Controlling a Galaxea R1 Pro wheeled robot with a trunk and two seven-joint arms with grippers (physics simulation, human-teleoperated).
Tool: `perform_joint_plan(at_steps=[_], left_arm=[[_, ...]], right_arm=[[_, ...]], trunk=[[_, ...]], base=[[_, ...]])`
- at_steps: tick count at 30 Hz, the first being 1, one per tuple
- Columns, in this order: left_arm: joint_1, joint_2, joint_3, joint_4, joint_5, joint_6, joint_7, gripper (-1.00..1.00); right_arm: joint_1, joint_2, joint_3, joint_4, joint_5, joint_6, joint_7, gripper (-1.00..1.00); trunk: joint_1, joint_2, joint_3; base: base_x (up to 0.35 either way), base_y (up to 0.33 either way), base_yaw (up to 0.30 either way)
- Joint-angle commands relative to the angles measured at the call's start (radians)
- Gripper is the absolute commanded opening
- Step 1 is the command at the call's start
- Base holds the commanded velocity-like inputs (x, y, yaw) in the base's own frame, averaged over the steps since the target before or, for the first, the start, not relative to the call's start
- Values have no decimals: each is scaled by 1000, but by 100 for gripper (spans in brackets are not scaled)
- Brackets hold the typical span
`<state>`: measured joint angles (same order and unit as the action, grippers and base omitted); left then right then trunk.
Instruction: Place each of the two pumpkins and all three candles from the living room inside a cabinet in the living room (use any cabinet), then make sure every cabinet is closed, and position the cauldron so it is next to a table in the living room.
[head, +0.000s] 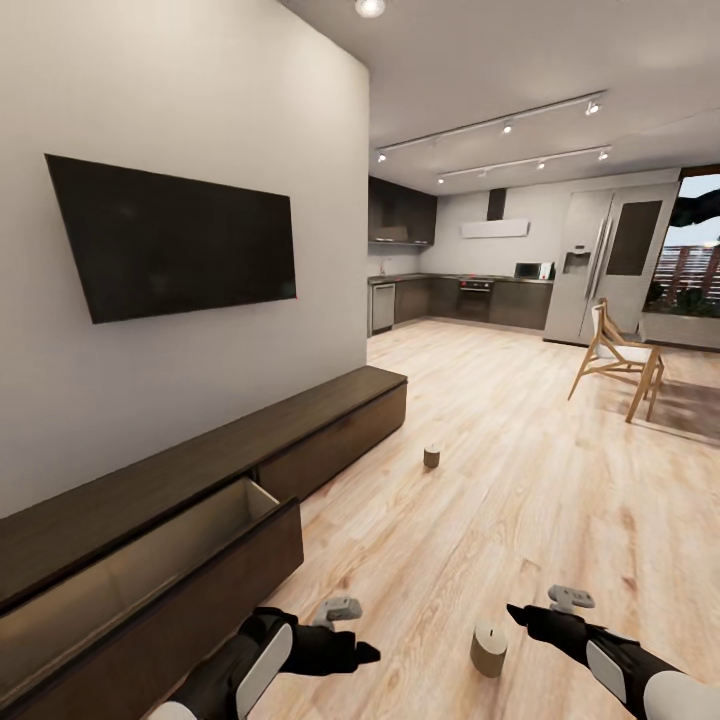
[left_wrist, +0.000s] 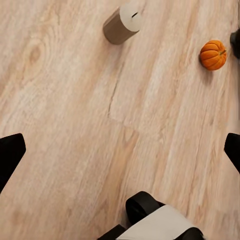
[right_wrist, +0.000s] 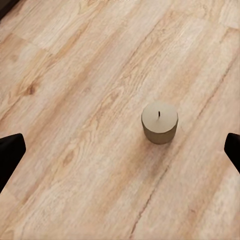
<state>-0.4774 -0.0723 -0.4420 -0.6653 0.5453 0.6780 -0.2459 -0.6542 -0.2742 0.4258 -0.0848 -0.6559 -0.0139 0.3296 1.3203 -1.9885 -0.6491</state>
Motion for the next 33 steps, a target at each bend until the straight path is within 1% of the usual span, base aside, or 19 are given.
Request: perform_joint_plan(at_steps=[1,6,11,13,19,20,25,27,28,30,33], left_arm=[[-1,0,0,-6,0,4,-2,100],[-1,-4,-1,-34,-1,5,-2,100],[-1,-19,-1,-62,-2,6,10,100],[-2,-29,-1,-74,-2,6,21,100],[-5,-36,-1,-107,-3,6,31,100],[-7,-37,-1,-118,-3,6,37,100],[-38,-47,-1,-118,-2,6,108,100],[-53,-54,-1,-117,-2,6,137,100],[-60,-58,-1,-117,-1,6,151,100],[-62,-61,-1,-117,-1,6,155,100],[-72,-70,-1,-117,-2,6,160,100]], right_arm=[[-1,-1,8,1,-9,-1,3,100],[-1,-2,8,0,-9,-1,1,100],[-3,-1,8,0,-8,3,-1,100],[-7,5,8,0,-8,15,-12,100],[-10,9,8,-22,-7,48,-46,100],[-10,9,8,-31,-7,107,-93,100],[-13,10,8,-56,-7,165,-127,100],[-19,13,8,-63,-7,195,-164,100],[-35,21,8,-66,-5,210,-208,100],[-41,24,8,-67,0,214,-222,100],[-49,30,8,-68,16,219,-242,100]], trunk=[[0,-1,-1],[0,-1,-1],[0,-1,-1],[0,-1,-1],[0,-1,-1],[0,-1,-1],[0,-1,-1],[0,-1,-1],[0,-1,-1],[0,-1,-1],[11,-22,-10]], base=[[0,0,0],[0,0,0],[0,0,0],[0,0,0],[0,0,0],[0,0,0],[0,0,0],[0,0,0],[0,0,0],[0,0,0],[0,0,0]])
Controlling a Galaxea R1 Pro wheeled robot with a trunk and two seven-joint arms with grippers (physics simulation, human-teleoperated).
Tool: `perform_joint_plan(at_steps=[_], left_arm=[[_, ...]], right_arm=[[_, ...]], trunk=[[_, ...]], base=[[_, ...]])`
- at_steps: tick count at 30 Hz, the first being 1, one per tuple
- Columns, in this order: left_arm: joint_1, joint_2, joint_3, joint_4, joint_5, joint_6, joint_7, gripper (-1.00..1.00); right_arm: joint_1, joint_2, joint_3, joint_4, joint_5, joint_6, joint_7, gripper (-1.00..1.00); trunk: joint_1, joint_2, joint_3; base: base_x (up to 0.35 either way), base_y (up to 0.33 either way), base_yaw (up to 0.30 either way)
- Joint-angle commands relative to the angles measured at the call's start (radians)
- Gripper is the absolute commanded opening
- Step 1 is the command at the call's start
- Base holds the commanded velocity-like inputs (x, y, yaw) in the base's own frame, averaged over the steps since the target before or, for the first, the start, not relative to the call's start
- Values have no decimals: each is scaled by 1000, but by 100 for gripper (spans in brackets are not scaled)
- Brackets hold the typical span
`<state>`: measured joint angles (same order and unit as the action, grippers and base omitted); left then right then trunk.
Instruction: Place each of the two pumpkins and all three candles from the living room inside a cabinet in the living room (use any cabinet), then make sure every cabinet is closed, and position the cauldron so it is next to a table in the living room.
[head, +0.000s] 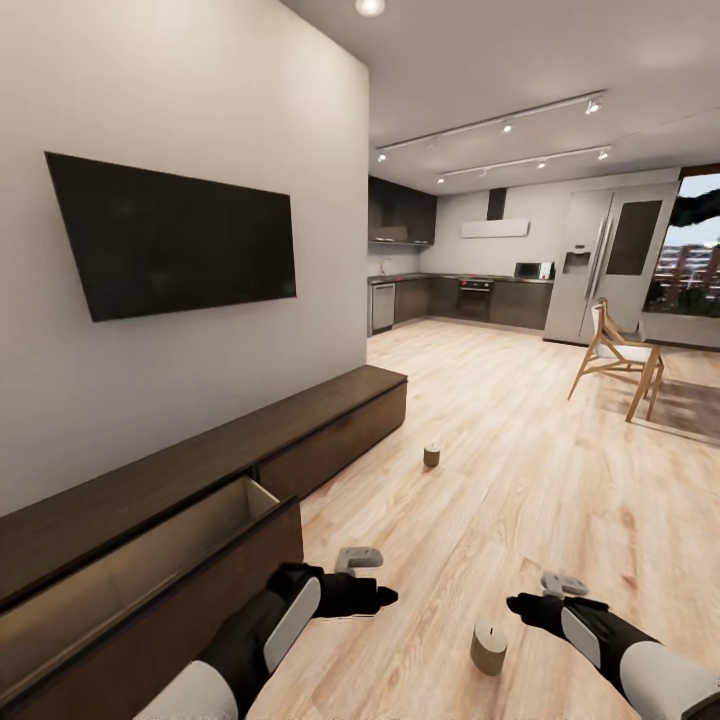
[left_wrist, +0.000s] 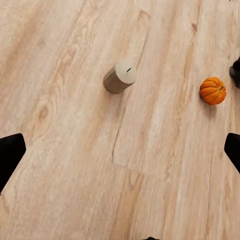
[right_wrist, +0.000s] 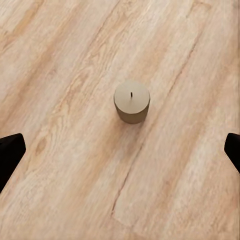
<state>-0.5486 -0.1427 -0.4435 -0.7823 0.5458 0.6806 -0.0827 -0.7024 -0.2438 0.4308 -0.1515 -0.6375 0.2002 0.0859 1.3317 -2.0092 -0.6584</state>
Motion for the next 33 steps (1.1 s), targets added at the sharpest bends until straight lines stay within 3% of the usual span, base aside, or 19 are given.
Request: perform_joint_plan(at_steps=[1,9,17,33], left_arm=[[-7,-2,0,0,-3,4,-2,100],[-75,-9,0,0,-3,3,20,100],[-85,-9,0,1,-3,-2,26,100],[-103,-11,-3,2,-5,-7,24,100]], right_arm=[[-1,0,3,-2,0,5,-1,100],[-6,20,3,-10,15,7,-10,100],[-11,37,3,-27,16,6,-13,100],[-11,37,3,-55,16,8,-16,100]], trunk=[[4,-8,-4],[34,-64,-29],[65,-120,-54],[126,-232,-105]], base=[[0,0,0],[0,0,0],[0,0,0],[0,0,0]])
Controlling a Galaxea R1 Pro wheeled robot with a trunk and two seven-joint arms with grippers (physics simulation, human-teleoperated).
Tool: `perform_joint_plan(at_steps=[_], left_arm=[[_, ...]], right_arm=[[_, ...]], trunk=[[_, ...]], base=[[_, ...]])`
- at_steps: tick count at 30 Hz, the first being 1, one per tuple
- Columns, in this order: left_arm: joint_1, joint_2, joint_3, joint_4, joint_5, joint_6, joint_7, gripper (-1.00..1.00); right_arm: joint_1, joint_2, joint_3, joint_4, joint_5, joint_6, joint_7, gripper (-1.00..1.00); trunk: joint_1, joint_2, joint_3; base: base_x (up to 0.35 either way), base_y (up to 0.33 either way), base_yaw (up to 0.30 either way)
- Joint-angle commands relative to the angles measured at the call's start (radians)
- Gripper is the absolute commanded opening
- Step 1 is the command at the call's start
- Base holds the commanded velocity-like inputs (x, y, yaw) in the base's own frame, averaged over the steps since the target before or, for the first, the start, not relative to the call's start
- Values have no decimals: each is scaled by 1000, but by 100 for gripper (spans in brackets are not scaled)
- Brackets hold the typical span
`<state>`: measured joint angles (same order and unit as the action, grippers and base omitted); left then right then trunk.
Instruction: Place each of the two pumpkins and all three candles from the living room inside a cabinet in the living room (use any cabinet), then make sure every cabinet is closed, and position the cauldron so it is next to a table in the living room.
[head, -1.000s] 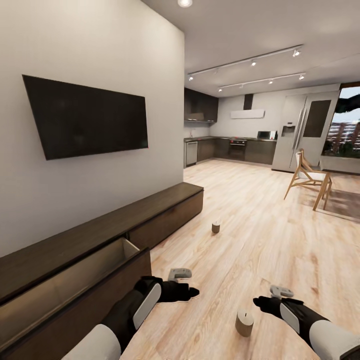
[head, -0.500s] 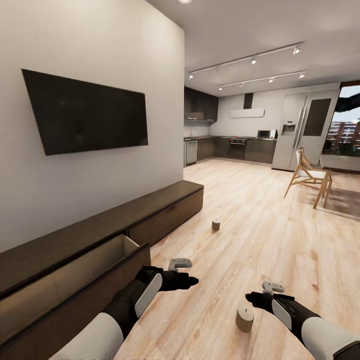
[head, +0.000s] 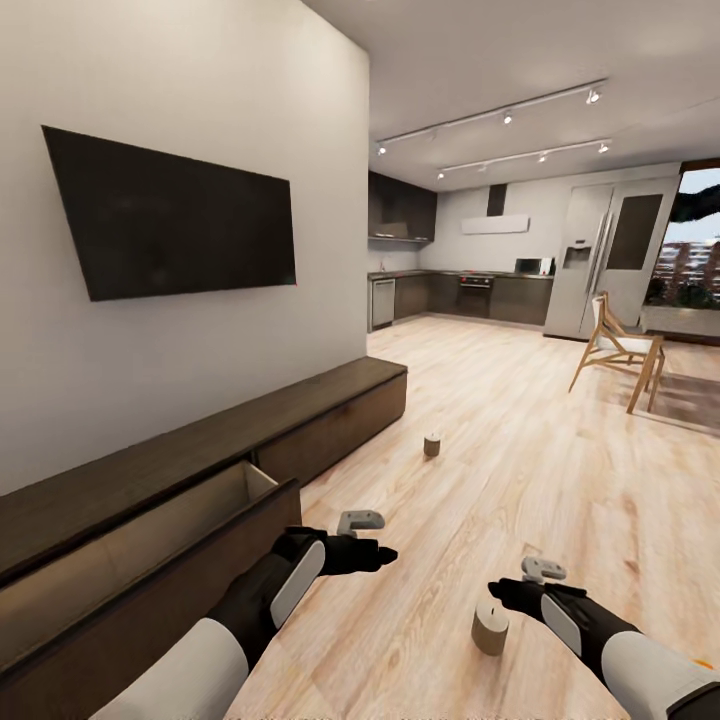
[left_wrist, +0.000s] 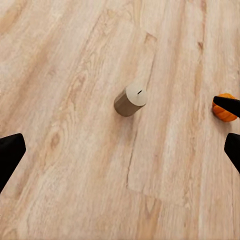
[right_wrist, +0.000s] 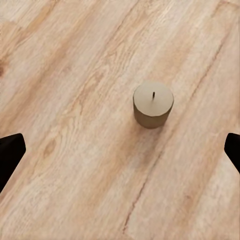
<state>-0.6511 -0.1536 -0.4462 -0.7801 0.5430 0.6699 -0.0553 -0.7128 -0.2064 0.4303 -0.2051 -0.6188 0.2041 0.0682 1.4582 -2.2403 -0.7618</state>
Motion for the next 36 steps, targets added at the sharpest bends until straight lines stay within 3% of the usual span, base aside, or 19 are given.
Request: perform_joint_plan(at_steps=[1,36], left_arm=[[-1,0,0,0,-2,4,-3,100],[-1,-3,0,-2,-3,2,0,100]], right_arm=[[0,-1,3,-3,-2,4,2,100],[0,-1,1,-11,-4,4,-3,100]], trunk=[[4,-8,-4],[138,-253,-123]], base=[[0,0,0],[0,0,0]])
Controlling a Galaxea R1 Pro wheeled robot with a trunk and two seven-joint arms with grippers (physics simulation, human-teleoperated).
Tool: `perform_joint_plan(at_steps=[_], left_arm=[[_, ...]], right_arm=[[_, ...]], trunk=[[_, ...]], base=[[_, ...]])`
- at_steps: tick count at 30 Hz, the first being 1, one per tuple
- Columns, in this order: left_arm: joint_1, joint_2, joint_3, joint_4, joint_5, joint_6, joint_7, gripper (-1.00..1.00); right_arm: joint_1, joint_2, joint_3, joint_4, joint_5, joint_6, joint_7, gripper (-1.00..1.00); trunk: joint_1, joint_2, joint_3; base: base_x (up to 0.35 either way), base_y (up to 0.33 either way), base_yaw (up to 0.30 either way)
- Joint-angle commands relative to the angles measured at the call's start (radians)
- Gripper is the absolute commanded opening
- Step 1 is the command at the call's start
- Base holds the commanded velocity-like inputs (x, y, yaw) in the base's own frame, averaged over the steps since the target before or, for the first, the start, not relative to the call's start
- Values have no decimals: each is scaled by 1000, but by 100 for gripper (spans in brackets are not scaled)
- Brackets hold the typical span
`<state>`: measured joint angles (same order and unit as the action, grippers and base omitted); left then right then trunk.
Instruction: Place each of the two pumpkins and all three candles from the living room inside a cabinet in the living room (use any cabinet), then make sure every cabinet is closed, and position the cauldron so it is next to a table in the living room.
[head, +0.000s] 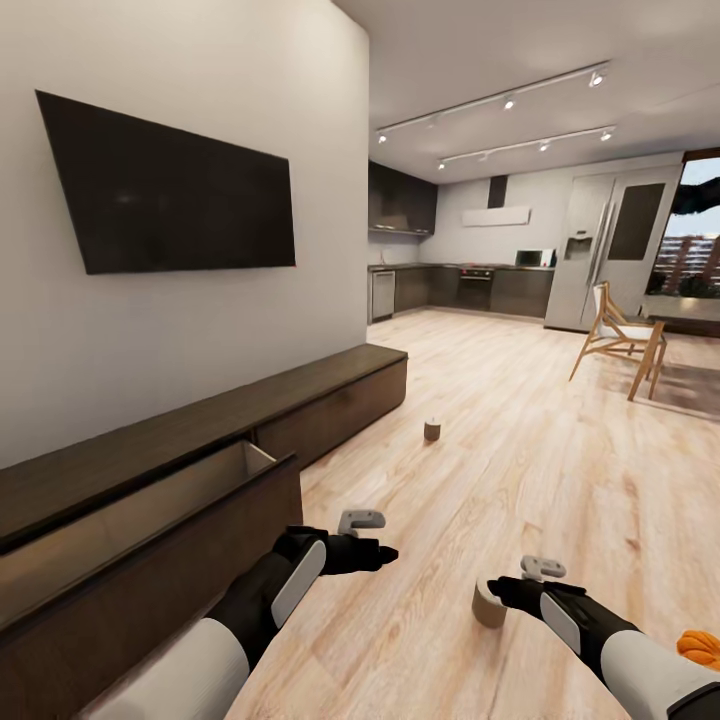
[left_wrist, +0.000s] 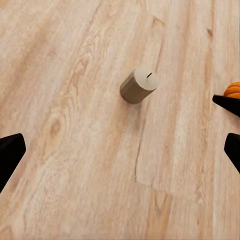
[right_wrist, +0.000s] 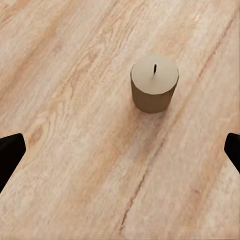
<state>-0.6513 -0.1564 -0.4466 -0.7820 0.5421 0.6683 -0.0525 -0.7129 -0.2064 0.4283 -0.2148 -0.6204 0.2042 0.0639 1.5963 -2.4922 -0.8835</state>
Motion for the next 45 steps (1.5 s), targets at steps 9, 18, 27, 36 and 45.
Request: perform_joint_plan(at_steps=[9,18,27,36,45], left_arm=[[-1,-5,0,1,-3,2,-3,100],[-1,-13,0,7,-39,-42,53,100],[-1,-15,-1,4,-42,-58,67,100],[-1,-16,-1,0,-41,-58,70,100],[-1,-17,-1,0,-42,-58,72,100]], right_arm=[[-11,0,2,-35,-1,9,-116,100],[-145,14,1,-62,-4,139,-163,100],[-171,41,0,-60,-7,174,-230,100],[-174,41,-3,-63,-10,297,-237,100],[-174,41,-3,-63,-9,309,-239,100]], trunk=[[7,-10,-50],[11,-12,-99],[15,-14,-148],[19,-16,-197],[23,-18,-246]], base=[[0,0,0],[0,0,0],[0,0,0],[0,0,0],[0,0,0]])
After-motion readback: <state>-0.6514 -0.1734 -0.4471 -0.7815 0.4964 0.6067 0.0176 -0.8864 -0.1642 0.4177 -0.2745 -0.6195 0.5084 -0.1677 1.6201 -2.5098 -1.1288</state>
